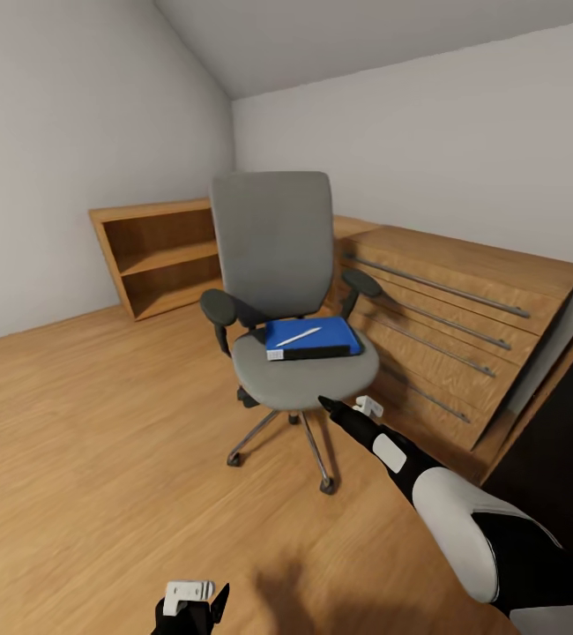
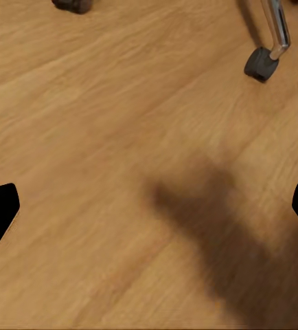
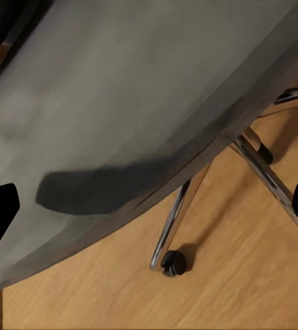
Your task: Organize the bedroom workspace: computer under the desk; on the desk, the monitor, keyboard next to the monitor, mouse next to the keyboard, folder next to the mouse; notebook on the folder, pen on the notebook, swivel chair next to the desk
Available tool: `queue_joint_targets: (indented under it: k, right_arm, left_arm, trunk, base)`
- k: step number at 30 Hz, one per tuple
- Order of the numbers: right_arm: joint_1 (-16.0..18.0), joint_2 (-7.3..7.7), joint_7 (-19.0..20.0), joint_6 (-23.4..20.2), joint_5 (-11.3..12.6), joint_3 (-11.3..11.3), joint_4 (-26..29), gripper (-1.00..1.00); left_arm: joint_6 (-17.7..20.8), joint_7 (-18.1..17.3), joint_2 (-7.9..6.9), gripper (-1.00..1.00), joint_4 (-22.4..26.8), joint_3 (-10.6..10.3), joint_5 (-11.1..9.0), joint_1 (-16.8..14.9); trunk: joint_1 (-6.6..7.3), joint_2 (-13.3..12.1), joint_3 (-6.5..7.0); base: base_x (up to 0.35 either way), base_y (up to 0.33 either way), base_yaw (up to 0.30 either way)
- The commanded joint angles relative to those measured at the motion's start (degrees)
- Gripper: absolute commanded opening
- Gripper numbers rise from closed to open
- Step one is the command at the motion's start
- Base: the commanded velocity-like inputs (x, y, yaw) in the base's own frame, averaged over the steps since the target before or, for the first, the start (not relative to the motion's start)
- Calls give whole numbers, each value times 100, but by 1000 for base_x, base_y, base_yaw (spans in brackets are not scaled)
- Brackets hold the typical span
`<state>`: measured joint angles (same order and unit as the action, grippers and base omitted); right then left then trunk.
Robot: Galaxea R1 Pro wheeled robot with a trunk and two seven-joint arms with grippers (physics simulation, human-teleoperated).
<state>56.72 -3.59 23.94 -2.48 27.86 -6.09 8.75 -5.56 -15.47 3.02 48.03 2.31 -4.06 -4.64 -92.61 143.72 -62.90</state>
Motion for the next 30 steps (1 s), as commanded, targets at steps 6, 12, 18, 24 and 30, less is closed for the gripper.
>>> queue_joint_targets:
  k: [6,12,18,24,30]
  right_arm:
    - [2,-2,14,-25,-9,-67,-5,100]
    - [2,-1,14,-25,-9,-67,-3,100]
    - [1,-1,14,-25,-9,-67,-5,100]
    - [4,-9,16,-21,-9,-67,-5,100]
    - [2,-13,21,-17,-9,-66,-5,100]
  left_arm:
    - [3,-53,5,100,-4,24,-42,-3]
    - [3,-53,6,100,-4,24,-42,-1]
    - [-1,-53,6,100,-4,24,-45,-1]
    - [0,-53,6,100,-4,24,-43,-3]
    - [2,-58,6,100,-4,24,-42,-3]
  trunk:
    - [-2,1,-5]
    - [-2,1,-5]
    - [-2,1,-5]
    - [-2,1,-5]
    - [-2,1,-5]
  base:
    - [289,-15,0]
    - [280,-129,0]
    - [239,-184,0]
    - [101,-119,0]
    - [-54,-23,0]
